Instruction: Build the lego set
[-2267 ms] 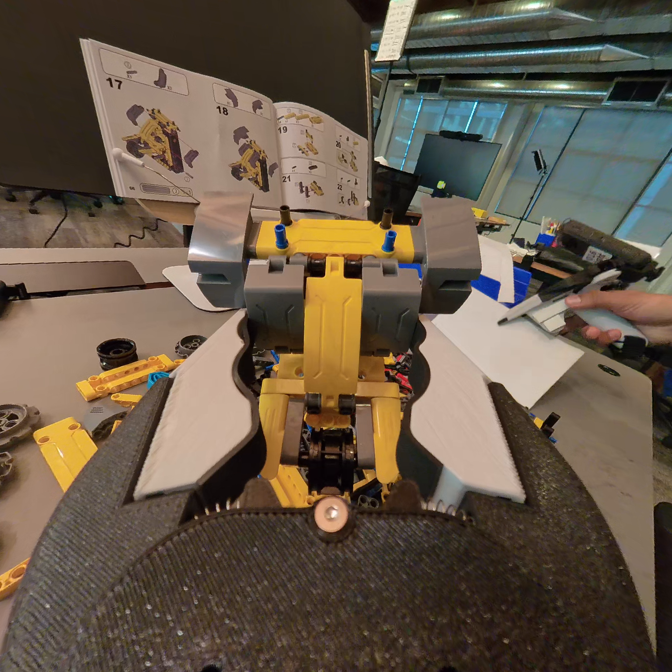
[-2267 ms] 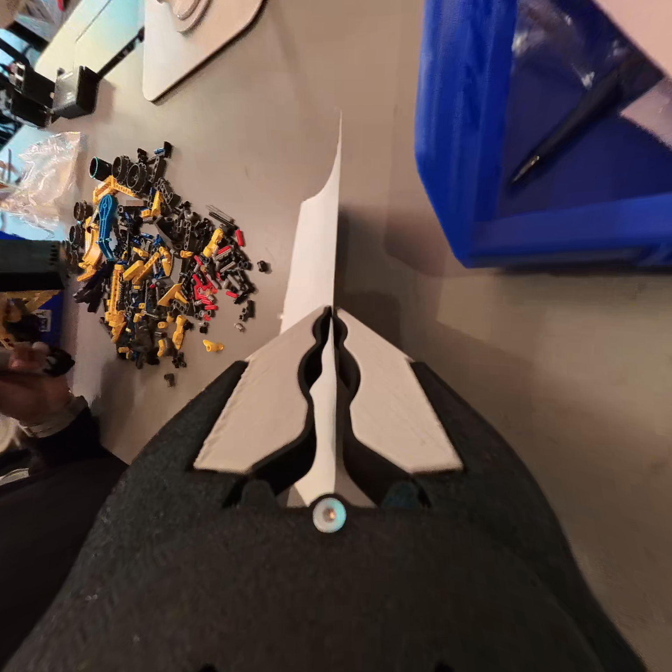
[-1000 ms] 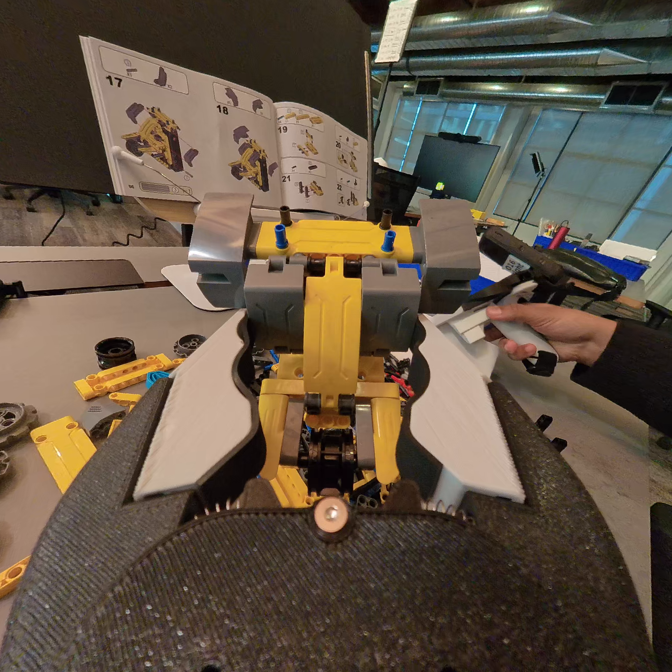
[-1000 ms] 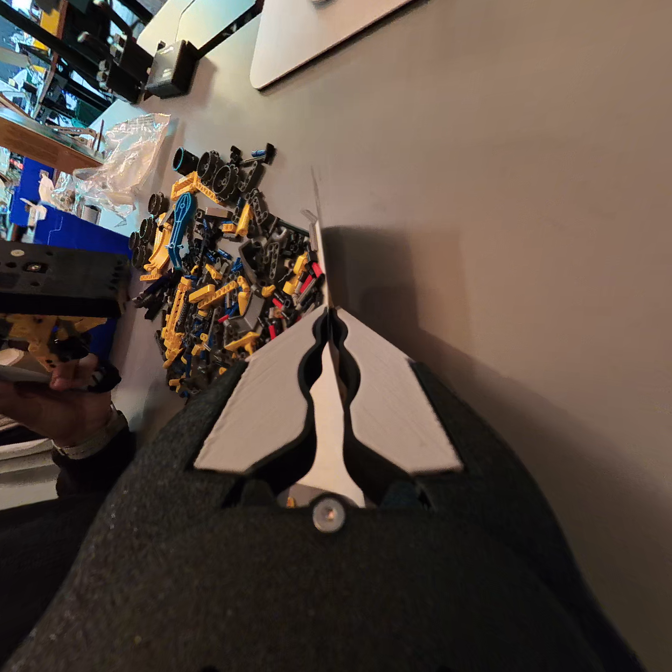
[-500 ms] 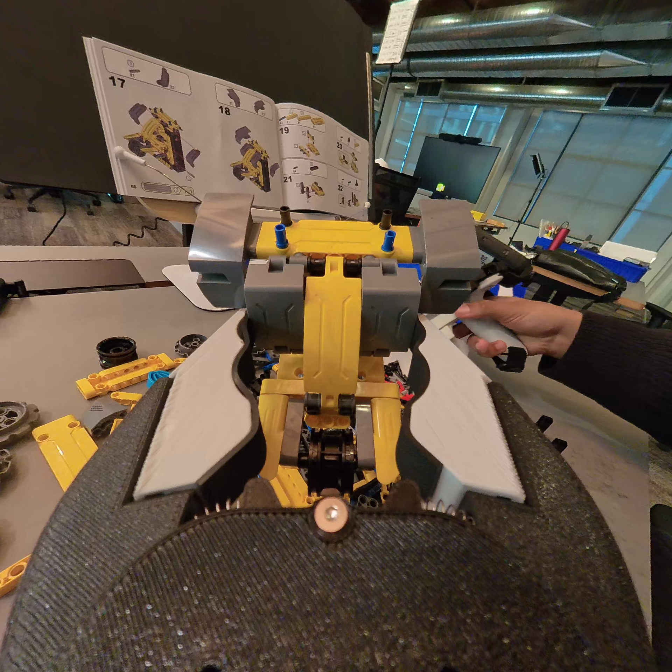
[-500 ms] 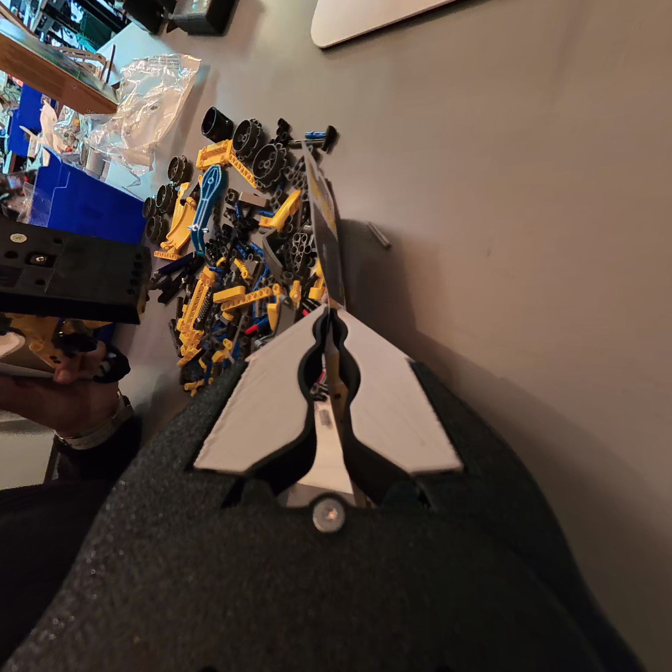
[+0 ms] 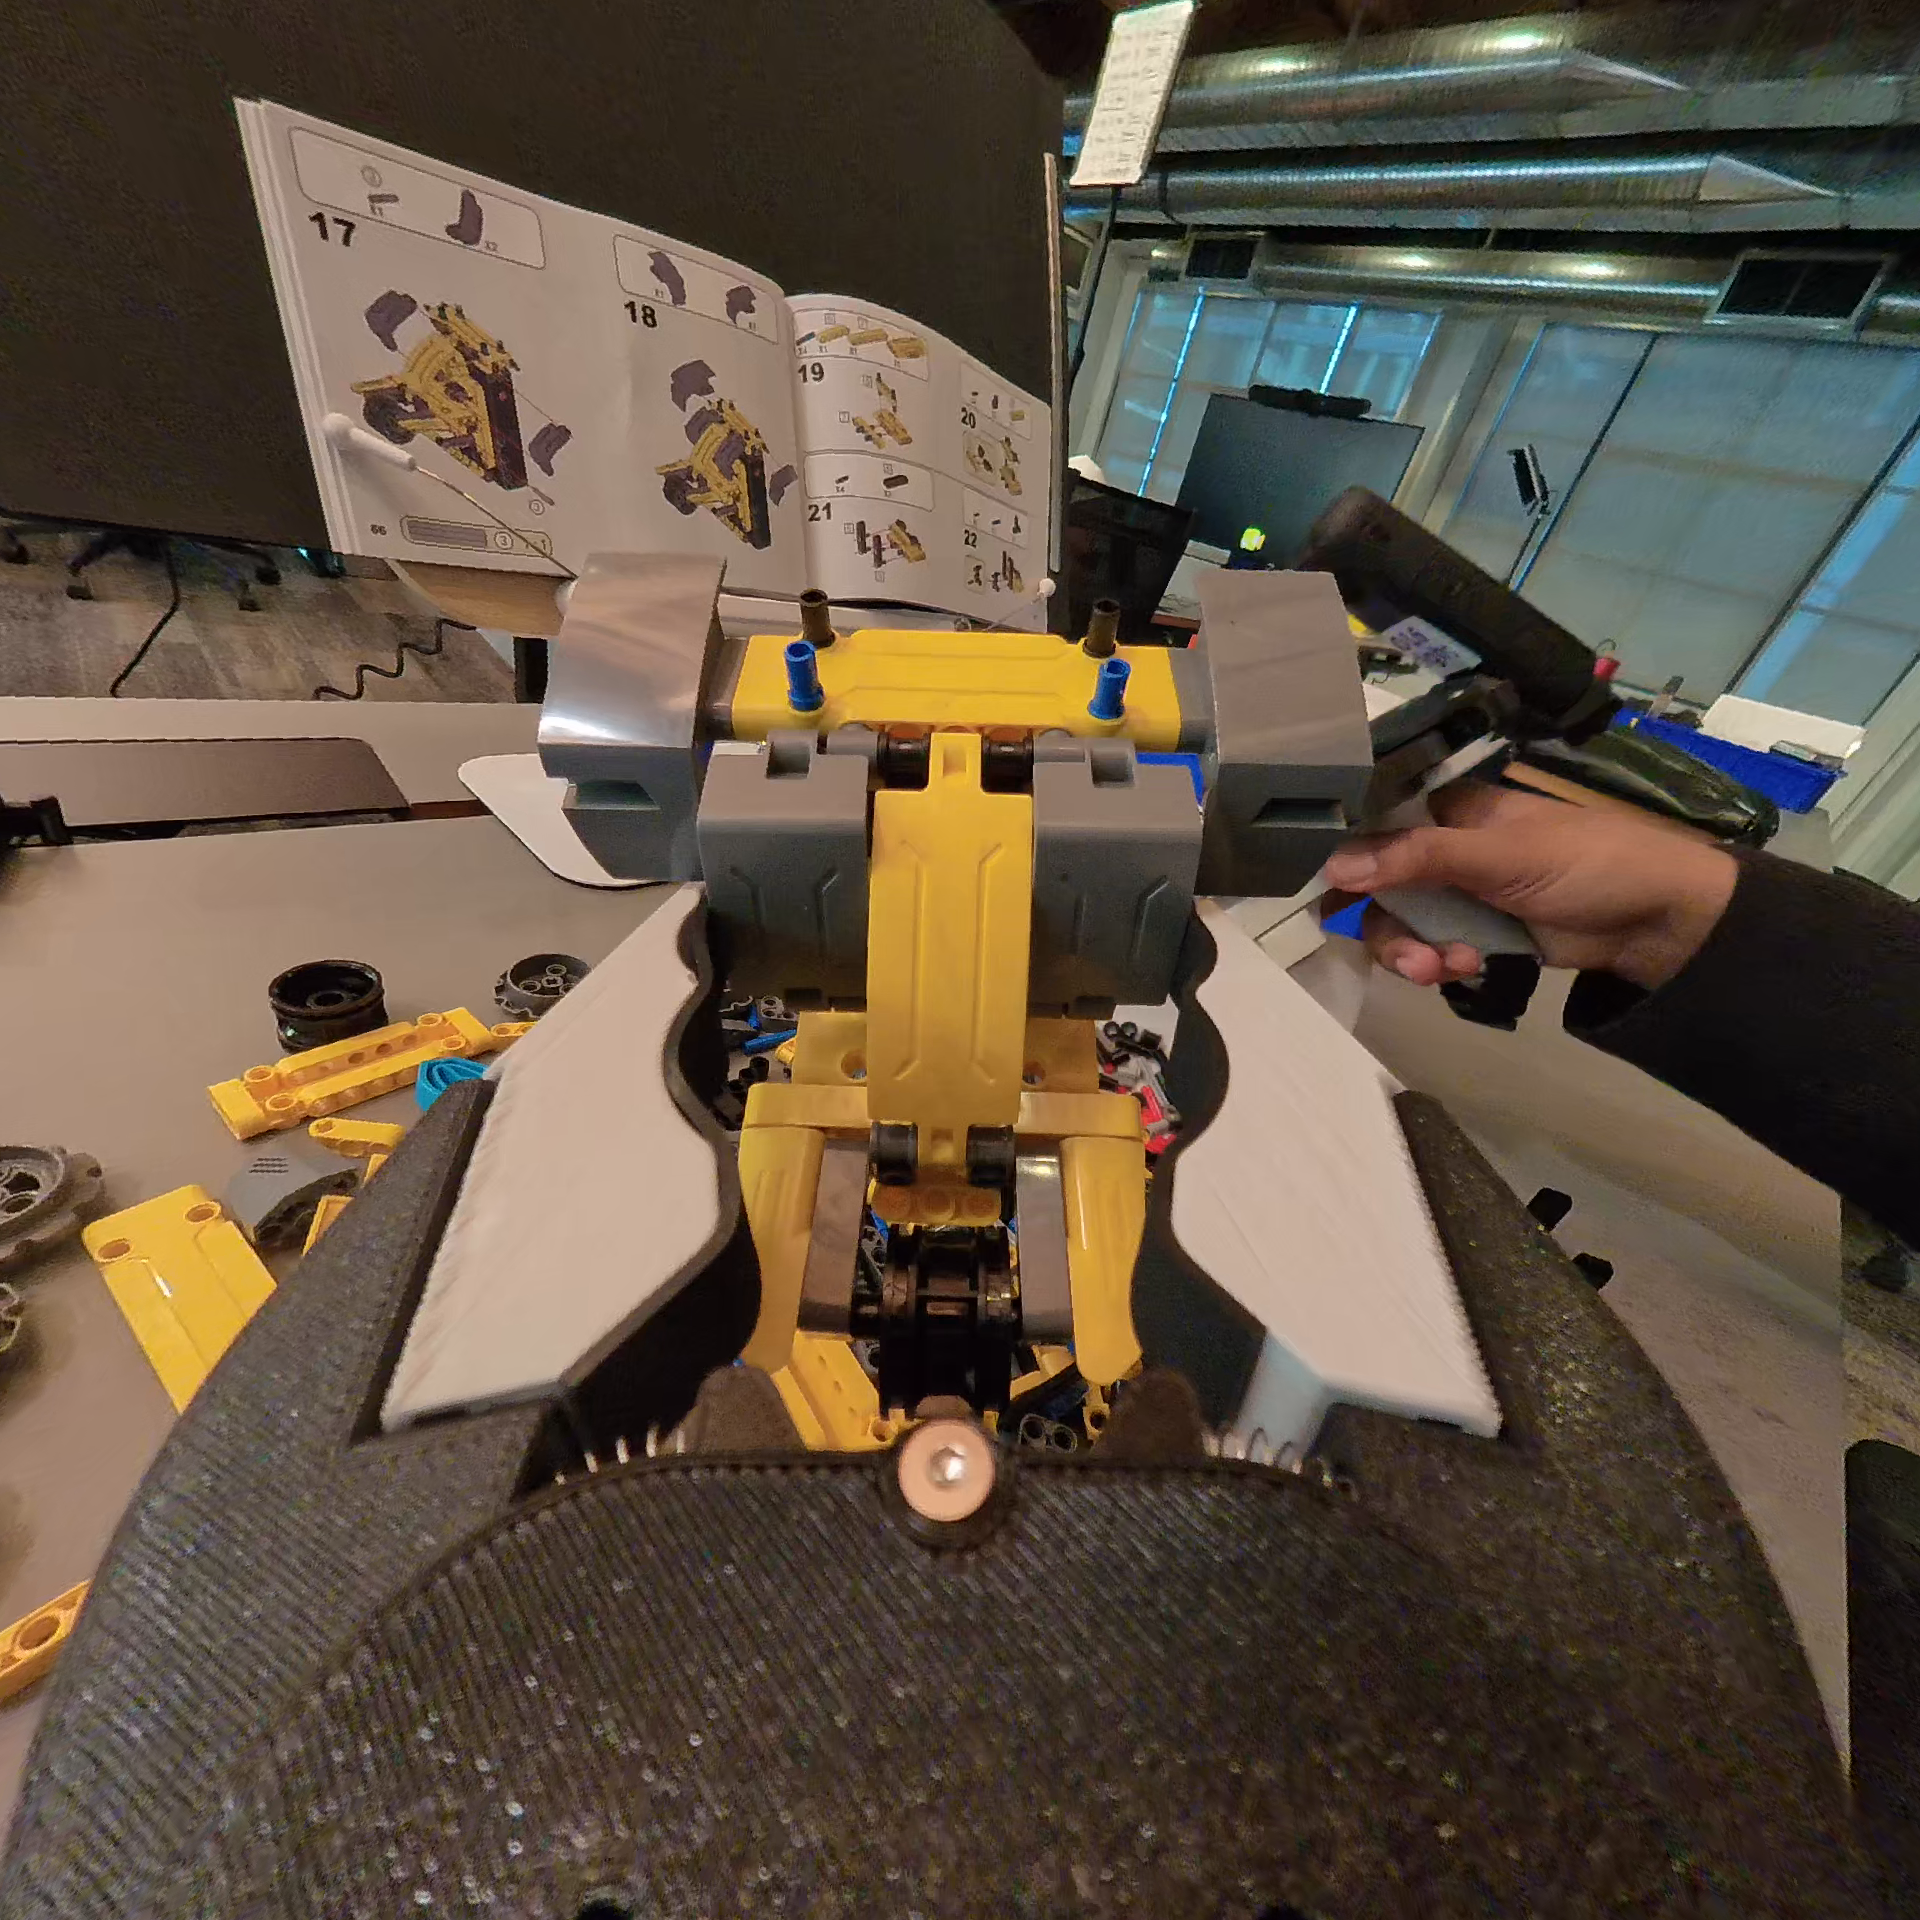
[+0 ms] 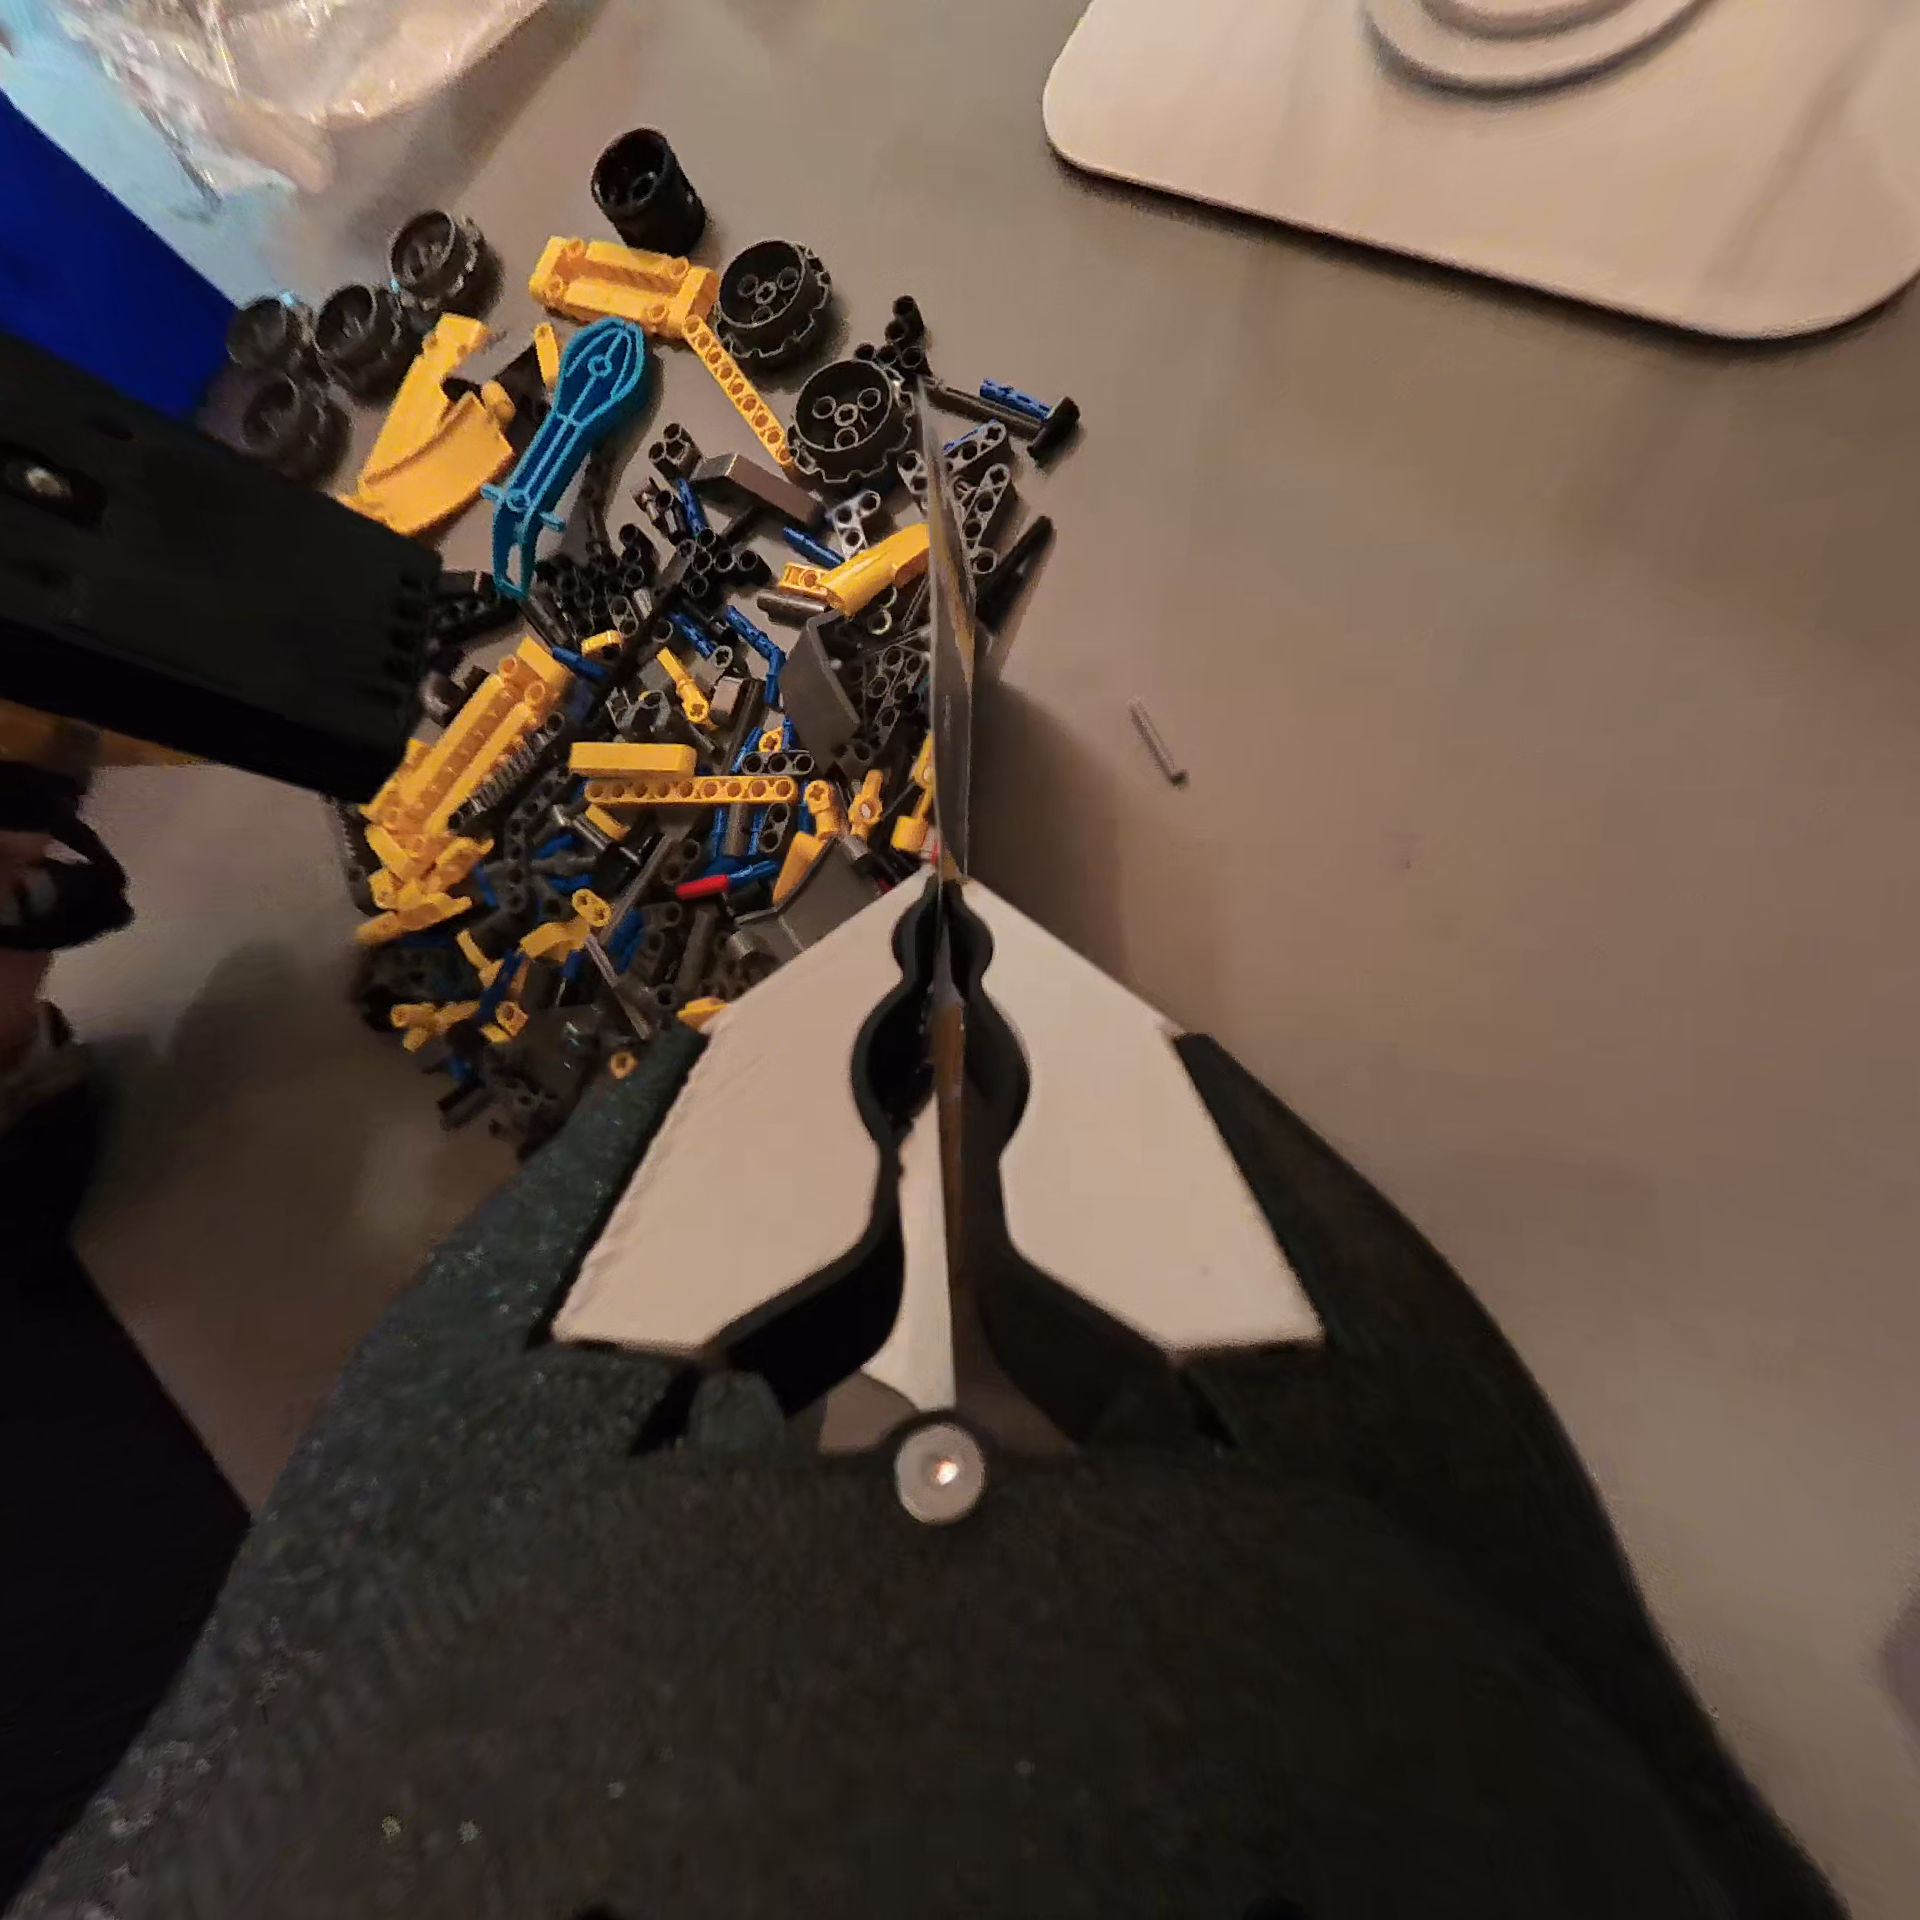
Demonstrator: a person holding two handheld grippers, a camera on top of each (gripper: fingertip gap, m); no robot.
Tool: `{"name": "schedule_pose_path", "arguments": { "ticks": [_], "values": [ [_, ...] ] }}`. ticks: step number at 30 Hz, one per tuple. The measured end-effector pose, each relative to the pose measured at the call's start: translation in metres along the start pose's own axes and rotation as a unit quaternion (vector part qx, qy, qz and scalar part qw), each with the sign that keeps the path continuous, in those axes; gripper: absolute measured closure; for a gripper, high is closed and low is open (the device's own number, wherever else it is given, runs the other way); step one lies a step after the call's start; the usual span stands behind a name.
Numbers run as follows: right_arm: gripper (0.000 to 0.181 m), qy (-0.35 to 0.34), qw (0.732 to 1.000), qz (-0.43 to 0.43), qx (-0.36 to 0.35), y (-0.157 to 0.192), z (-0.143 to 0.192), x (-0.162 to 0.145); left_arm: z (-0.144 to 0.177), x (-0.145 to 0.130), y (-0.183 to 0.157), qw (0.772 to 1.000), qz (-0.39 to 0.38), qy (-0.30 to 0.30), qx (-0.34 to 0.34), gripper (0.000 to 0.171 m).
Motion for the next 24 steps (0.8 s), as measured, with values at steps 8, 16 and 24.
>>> {"name": "schedule_pose_path", "arguments": {
  "ticks": [8, 16, 24],
  "values": [
    [0.181, 0.03, 0.995, 0.09, -0.036, 0.019, -0.001, 0.012, 0.0, 0.0, 0.0, 1.0, 0.001, -0.001, 0.0, 0.091],
    [0.181, 0.037, 0.992, 0.106, -0.058, 0.016, 0.005, 0.016, 0.0, 0.0, 0.0, 1.0, 0.003, -0.002, -0.002, 0.091],
    [0.181, 0.037, 0.99, 0.101, -0.092, -0.001, 0.017, 0.016, 0.0, 0.0, 0.001, 1.0, 0.003, -0.001, -0.001, 0.091]
  ]
}}
Point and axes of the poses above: each gripper's, where its closed fingertips meet, z back along the fingers, x out of its top, y = z × x across the jaws, the point moved 7 cm from there along z, back along the fingers, and after that the axes turned 9 degrees about -y, right-handed, at the moved point
